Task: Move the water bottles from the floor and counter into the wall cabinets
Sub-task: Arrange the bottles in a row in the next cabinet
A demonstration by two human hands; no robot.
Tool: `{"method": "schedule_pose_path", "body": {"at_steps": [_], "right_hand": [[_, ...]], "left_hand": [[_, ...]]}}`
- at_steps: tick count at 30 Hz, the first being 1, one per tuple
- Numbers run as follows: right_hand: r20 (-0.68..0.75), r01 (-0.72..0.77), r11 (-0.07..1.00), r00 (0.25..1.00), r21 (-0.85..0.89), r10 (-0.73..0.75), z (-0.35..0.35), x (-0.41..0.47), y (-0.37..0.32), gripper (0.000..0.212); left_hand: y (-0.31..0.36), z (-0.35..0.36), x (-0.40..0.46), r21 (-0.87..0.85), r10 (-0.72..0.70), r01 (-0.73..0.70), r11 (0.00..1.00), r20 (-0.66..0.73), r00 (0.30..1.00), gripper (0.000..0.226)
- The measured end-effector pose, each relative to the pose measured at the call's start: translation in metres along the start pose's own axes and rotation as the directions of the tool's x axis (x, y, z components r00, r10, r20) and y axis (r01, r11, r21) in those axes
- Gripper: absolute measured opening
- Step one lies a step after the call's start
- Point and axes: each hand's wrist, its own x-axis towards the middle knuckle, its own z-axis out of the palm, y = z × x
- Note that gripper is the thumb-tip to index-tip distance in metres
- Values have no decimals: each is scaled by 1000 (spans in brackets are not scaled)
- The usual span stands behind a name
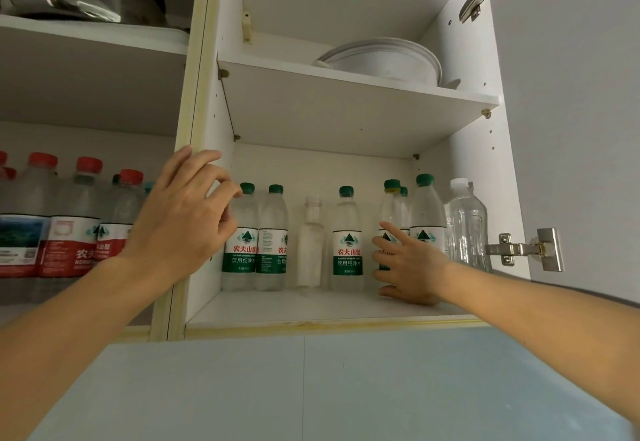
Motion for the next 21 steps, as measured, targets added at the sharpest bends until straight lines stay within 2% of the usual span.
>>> {"method": "schedule_pose_path", "body": {"at_steps": [5,8,9,11,13,15,18,21], "right_hand": [[-24,-31,998,999,46,32,-3,0,-2,66],[-181,-118,946,967,303,178,-17,8,-3,53],[-222,-145,894,940,424,258,-23,13,-2,48],[-209,-183,712,881,678,425,-34,25,-3,46],[-100,-192,474,846,859,524,-46,40,-6,58],[-1,-195,300,837,934,547,-54,57,-12,69],[70,-247,230,809,941,584,-57,78,-21,69],[114,-288,179,765,941,634,-55,88,-26,73]], "left_hand": [[6,-7,4,72,2,-5,997,41,999,36],[24,-8,18,75,40,-44,996,44,998,37],[34,-5,24,50,53,-56,997,52,997,40],[56,6,37,-63,36,-30,998,90,995,43],[76,25,48,-201,-54,88,976,172,984,44],[90,51,55,-240,-146,224,945,301,942,51],[102,93,58,-193,-216,336,922,462,860,67],[106,126,60,-148,-233,383,912,581,780,86]]}}
